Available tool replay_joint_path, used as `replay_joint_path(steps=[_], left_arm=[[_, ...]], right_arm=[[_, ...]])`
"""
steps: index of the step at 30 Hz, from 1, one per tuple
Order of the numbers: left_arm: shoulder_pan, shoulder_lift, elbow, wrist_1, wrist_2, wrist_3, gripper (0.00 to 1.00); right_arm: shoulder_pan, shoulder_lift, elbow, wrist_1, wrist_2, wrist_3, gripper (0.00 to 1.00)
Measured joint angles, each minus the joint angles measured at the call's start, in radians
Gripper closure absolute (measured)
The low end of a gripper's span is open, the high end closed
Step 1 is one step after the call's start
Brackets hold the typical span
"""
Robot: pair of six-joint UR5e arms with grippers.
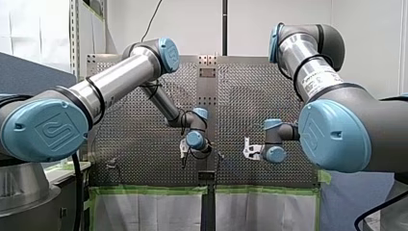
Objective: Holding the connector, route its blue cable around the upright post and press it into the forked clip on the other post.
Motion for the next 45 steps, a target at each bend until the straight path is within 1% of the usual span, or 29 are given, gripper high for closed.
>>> replay_joint_path(steps=[14, 25, 33, 35, 36, 38, 39, 40, 41, 42, 44, 45], left_arm=[[0.002, 0.0, 0.001, -0.003, 0.005, 0.0, 1.0], [0.002, 0.0, 0.002, -0.005, 0.005, 0.0, 1.0], [0.002, 0.0, 0.002, -0.038, 0.008, -0.013, 1.0], [0.002, 0.0, 0.001, -0.049, 0.009, -0.025, 0.83], [0.003, 0.0, 0.001, -0.057, 0.01, -0.035, 0.83], [0.004, 0.0, 0.001, -0.07, 0.011, -0.05, 0.69], [0.004, 0.0, 0.001, -0.08, 0.011, -0.056, 0.69], [0.004, 0.0, 0.001, -0.089, 0.011, -0.057, 0.5], [0.004, 0.0, 0.001, -0.096, 0.01, -0.056, 0.39], [0.003, 0.001, 0.001, -0.106, 0.01, -0.053, 0.39], [0.002, 0.001, -0.001, -0.121, 0.012, -0.042, 0.06], [0.002, 0.001, -0.003, -0.128, 0.014, -0.033, 0.06]], right_arm=[[-0.013, 0.0, -0.012, 0.001, -0.026, 0.002, 1.0], [-0.015, 0.0, -0.026, 0.011, -0.029, 0.003, 1.0], [-0.015, 0.0, -0.027, 0.022, -0.029, 0.0, 1.0], [-0.015, 0.0, -0.027, 0.027, -0.029, -0.002, 1.0], [-0.015, 0.0, -0.028, 0.029, -0.029, -0.003, 1.0], [-0.015, 0.0, -0.028, 0.034, -0.029, -0.005, 1.0], [-0.015, 0.0, -0.028, 0.035, -0.029, -0.005, 1.0], [-0.015, 0.0, -0.027, 0.037, -0.029, -0.006, 1.0], [-0.015, 0.0, -0.027, 0.038, -0.029, -0.006, 1.0], [-0.015, 0.0, -0.027, 0.039, -0.029, -0.007, 1.0], [-0.013, 0.0, -0.027, 0.041, -0.029, -0.007, 1.0], [-0.013, 0.0, -0.028, 0.042, -0.029, -0.007, 1.0]])
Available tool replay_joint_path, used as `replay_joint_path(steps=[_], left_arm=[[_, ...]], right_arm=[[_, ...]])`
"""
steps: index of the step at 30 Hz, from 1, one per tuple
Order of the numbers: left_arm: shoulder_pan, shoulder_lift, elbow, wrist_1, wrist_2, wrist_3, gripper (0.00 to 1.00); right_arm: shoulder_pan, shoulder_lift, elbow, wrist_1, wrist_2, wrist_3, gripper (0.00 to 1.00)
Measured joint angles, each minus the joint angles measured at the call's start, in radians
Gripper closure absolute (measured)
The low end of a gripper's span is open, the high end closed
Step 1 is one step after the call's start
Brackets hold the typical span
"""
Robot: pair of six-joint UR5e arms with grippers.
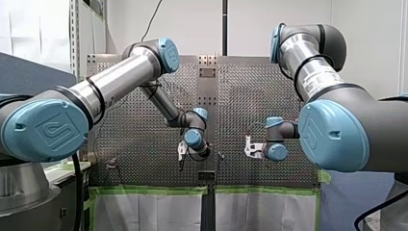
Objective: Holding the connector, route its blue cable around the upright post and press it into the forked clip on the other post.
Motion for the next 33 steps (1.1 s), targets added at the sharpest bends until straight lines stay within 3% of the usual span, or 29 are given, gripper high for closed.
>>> replay_joint_path(steps=[1, 11, 18, 24, 33], left_arm=[[-0.001, 0.0, -0.002, -0.004, 0.001, 0.007, 0.0], [-0.022, 0.006, -0.041, -0.013, -0.027, 0.05, 0.0], [-0.033, 0.056, -0.109, 0.042, -0.024, 0.064, 0.0], [-0.046, 0.108, -0.176, 0.09, 0.013, 0.069, 0.0], [-0.08, 0.117, -0.277, 0.101, 0.033, 0.088, 0.0]], right_arm=[[0.001, 0.0, 0.0, 0.001, 0.0, 0.0, 1.0], [0.003, 0.0, 0.0, 0.008, 0.0, -0.002, 1.0], [0.005, 0.0, 0.0, 0.01, 0.0, -0.003, 1.0], [0.008, 0.001, 0.0, 0.017, 0.0, -0.007, 1.0], [0.012, 0.0, 0.002, 0.036, 0.004, -0.022, 1.0]])
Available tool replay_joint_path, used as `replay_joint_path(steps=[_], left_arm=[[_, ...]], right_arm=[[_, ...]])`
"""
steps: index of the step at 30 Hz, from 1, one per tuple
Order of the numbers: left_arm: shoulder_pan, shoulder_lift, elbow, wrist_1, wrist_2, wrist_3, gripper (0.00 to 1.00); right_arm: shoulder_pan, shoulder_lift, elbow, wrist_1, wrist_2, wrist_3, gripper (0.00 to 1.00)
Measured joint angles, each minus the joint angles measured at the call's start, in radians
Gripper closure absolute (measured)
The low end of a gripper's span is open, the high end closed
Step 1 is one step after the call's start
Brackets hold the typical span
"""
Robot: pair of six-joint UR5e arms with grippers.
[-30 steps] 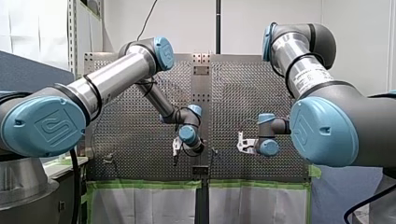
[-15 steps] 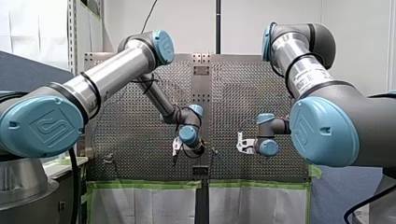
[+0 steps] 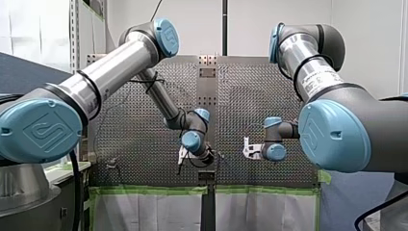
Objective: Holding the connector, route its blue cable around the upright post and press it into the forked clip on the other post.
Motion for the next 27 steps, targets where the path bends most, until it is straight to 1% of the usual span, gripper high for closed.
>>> replay_joint_path(steps=[9, 18, 20, 23, 27], left_arm=[[-0.025, 0.0, -0.084, 0.036, -0.017, 0.002, 0.0], [-0.053, 0.003, -0.123, 0.084, -0.028, 0.003, 0.0], [-0.06, 0.006, -0.129, 0.09, -0.037, 0.002, 0.0], [-0.072, 0.021, -0.142, 0.105, -0.062, -0.003, 0.0], [-0.086, 0.056, -0.168, 0.141, -0.1, -0.024, 0.0]], right_arm=[[0.001, 0.0, 0.01, 0.002, 0.001, -0.01, 1.0], [0.004, 0.0, 0.015, -0.001, 0.002, -0.014, 1.0], [0.004, 0.0, 0.015, -0.002, 0.002, -0.015, 1.0], [0.004, 0.0, 0.015, -0.002, 0.001, -0.015, 1.0], [0.004, 0.0, 0.015, -0.003, 0.001, -0.014, 1.0]])
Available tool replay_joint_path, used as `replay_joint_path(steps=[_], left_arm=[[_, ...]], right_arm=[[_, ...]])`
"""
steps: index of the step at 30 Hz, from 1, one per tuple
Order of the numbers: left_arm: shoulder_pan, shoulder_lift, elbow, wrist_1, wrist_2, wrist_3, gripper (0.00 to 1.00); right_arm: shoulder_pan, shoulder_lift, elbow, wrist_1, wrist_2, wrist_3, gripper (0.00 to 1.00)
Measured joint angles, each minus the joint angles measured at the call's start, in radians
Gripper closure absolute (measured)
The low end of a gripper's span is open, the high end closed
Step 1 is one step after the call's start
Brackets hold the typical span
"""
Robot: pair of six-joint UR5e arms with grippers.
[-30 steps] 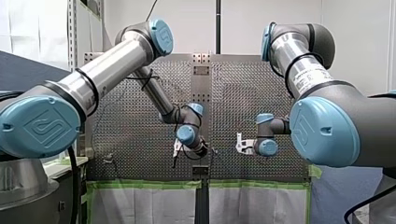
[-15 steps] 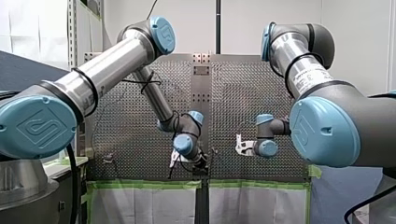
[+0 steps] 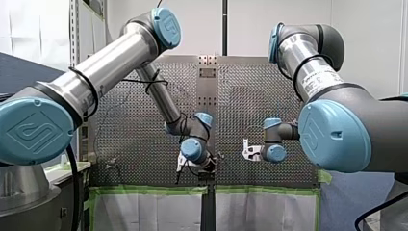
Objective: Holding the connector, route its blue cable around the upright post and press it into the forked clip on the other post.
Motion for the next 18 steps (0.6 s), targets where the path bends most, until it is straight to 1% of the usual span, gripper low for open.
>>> replay_joint_path(steps=[3, 7, 14, 18], left_arm=[[-0.009, 0.026, -0.019, 0.016, -0.013, -0.01, 0.0], [-0.023, 0.048, -0.038, 0.031, -0.02, -0.013, 0.0], [-0.052, 0.056, -0.048, 0.041, -0.049, -0.016, 0.0], [-0.065, 0.056, -0.048, 0.045, -0.061, -0.031, 0.0]], right_arm=[[0.0, 0.0, 0.0, 0.0, 0.0, 0.0, 1.0], [0.001, 0.0, 0.0, 0.001, 0.0, 0.0, 1.0], [0.004, 0.001, 0.0, 0.005, -0.002, 0.0, 1.0], [0.005, 0.001, 0.0, 0.007, -0.002, 0.0, 1.0]])
